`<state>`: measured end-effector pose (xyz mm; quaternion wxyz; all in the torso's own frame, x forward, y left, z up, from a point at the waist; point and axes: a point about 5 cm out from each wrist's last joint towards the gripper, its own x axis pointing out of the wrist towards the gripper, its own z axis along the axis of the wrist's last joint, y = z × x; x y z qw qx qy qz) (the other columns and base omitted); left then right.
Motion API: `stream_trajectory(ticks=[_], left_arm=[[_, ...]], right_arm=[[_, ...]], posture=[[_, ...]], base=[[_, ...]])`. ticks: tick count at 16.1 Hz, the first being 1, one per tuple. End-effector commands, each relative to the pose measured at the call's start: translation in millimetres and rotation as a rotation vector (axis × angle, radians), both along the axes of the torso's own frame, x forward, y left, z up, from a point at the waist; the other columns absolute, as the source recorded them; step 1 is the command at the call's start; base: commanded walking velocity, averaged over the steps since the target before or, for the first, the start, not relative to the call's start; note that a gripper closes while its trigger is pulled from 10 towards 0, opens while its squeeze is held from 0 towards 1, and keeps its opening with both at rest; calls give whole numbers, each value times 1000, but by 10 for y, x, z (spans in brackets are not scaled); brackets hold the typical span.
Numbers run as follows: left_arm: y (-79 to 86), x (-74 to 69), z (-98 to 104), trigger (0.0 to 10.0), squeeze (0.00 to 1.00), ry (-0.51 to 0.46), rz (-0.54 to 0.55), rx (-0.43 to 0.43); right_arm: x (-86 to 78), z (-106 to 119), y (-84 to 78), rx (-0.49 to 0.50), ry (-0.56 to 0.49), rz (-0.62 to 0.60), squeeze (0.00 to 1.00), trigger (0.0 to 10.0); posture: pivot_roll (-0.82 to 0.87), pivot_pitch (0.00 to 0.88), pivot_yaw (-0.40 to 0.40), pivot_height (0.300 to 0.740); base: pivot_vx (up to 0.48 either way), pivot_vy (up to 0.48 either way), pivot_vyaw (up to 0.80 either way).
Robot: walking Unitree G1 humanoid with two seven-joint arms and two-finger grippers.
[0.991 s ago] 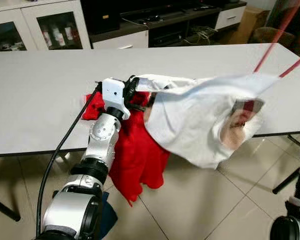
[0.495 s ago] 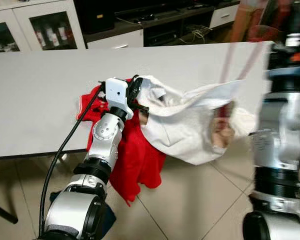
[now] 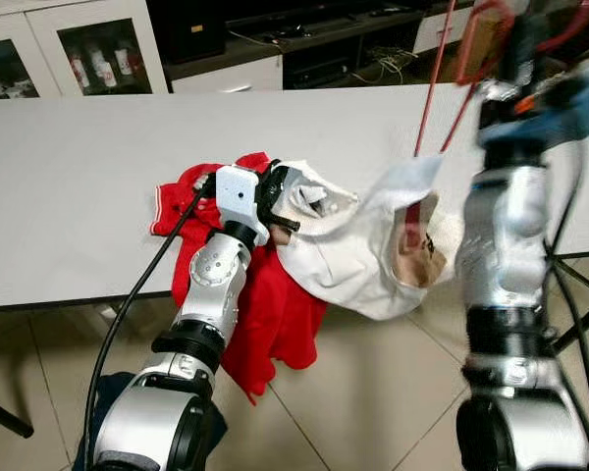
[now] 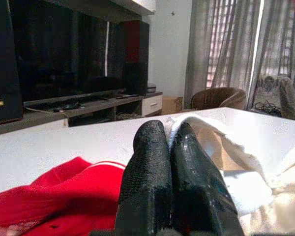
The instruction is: Hang hanger
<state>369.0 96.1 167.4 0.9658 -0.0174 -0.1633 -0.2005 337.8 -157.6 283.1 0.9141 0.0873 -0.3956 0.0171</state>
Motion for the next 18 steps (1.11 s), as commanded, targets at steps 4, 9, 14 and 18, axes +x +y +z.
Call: stream_trajectory(ticks=[4, 9, 14, 18], left_arm=[[-65, -51, 58, 0, 0, -51, -55, -9], [-259, -137, 10, 0, 0, -55, -145, 11], [-227, -147, -12, 0, 0, -51, -149, 18], [-234, -161, -18, 0, 0, -50, -153, 14]], right_arm=[[-109, -462, 73, -165, 58, -184, 0, 0], [-215, -536, 466, -422, -50, -113, 0, 0], [-299, -509, 768, -633, -194, -9, 0, 0], [-301, -478, 819, -731, -283, -34, 0, 0]], posture=[[-1, 24, 1, 740], [6, 15, 2, 740], [14, 14, 5, 740], [17, 15, 7, 740]], base=[[0, 0, 0], [0, 0, 0], [0, 0, 0], [0, 0, 0]])
